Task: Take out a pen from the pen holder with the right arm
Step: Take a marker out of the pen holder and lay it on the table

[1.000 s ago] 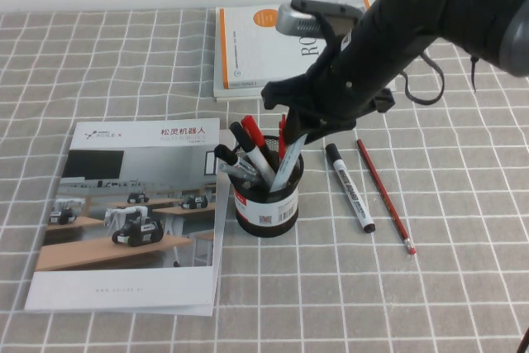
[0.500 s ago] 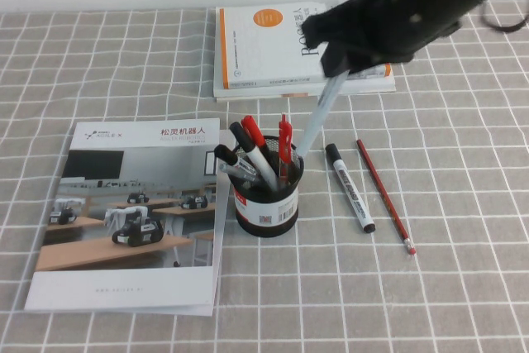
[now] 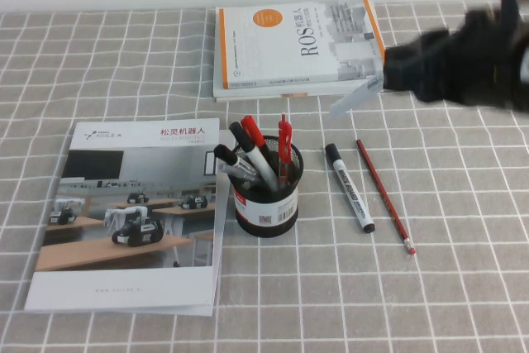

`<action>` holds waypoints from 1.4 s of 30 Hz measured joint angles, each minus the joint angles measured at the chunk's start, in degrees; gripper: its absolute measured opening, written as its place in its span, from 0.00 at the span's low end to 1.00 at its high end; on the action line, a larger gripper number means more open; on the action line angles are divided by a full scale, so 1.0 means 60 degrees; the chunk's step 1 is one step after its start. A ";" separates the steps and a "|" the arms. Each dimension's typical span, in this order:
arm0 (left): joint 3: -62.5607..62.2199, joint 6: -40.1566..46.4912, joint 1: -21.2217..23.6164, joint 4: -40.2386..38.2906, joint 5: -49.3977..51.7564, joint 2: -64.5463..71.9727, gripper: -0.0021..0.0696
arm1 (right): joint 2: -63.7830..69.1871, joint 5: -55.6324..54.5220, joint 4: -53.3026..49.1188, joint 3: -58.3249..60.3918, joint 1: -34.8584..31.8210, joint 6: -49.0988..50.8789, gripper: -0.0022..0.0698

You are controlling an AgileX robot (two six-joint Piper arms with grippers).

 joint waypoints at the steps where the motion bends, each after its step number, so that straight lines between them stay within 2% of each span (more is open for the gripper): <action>1: 0.0000 0.0000 0.0000 0.0000 0.0000 0.0000 0.02 | -0.0160 -0.0827 -0.0018 0.0587 0.0000 -0.0054 0.17; 5: 0.0000 0.0000 0.0000 0.0000 0.0000 0.0000 0.02 | -0.0491 -0.3922 -0.0018 0.2577 0.0000 -0.0583 0.17; 10: 0.0000 0.0000 0.0000 0.0000 0.0000 0.0000 0.02 | -0.0527 -0.6894 0.0101 0.4267 0.0000 -0.1659 0.17; 18: 0.0000 0.0000 0.0000 0.0000 0.0000 0.0000 0.02 | 0.0249 -0.9846 0.0860 0.5382 0.0109 -0.2998 0.17; 23: 0.0000 0.0000 0.0000 0.0000 0.0000 0.0000 0.02 | 0.1415 -1.1684 0.1992 0.5814 0.1091 -0.4296 0.17; 30: 0.0000 0.0000 0.0000 0.0000 0.0000 0.0000 0.02 | 0.3355 -1.3308 0.3133 0.5853 0.2362 -0.4976 0.17; 35: 0.0000 0.0000 0.0000 0.0000 0.0000 0.0000 0.02 | 0.4341 -1.4044 0.3626 0.5853 0.2494 -0.4999 0.17; 42: 0.0000 0.0000 0.0000 0.0000 0.0000 0.0000 0.02 | 0.4631 -1.4124 0.4029 0.5818 0.2494 -0.4858 0.17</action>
